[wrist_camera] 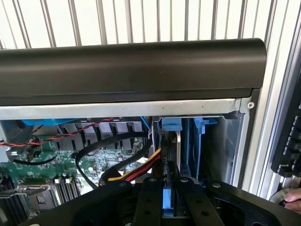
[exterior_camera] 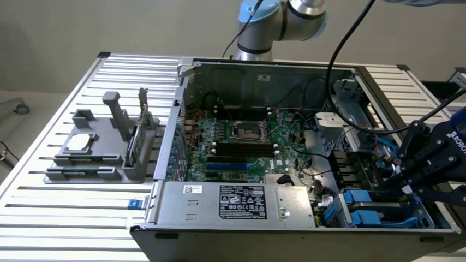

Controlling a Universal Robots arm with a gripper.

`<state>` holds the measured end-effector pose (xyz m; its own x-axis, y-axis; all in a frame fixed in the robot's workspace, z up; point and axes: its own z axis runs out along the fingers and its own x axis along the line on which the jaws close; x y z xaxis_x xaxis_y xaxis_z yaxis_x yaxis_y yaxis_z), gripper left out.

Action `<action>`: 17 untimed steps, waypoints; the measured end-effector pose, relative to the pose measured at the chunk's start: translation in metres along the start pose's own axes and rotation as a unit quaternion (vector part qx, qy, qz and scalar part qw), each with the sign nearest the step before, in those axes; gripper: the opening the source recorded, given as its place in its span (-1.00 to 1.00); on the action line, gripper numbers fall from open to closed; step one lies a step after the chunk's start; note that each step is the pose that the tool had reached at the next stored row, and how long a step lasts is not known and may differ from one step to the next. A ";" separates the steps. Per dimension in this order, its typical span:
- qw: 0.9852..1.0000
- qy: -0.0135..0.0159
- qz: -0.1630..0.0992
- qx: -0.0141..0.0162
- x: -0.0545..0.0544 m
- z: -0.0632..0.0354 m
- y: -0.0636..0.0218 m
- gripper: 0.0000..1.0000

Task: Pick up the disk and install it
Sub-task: 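Insert the disk into the insertion slot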

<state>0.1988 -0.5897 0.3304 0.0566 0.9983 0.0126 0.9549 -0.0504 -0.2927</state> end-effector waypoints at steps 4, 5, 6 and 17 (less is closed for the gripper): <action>1.000 0.000 0.000 0.003 0.000 0.0004 0.0015 -0.66; 1.000 0.000 0.000 0.004 0.000 -0.0001 0.0018 -0.66; 1.000 0.000 0.000 0.006 0.000 -0.0002 0.0021 -0.66; 1.000 -0.001 0.001 0.022 0.000 -0.0003 0.0095 -0.66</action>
<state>0.2080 -0.5897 0.3279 0.0572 0.9983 0.0101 0.9411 -0.0505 -0.3343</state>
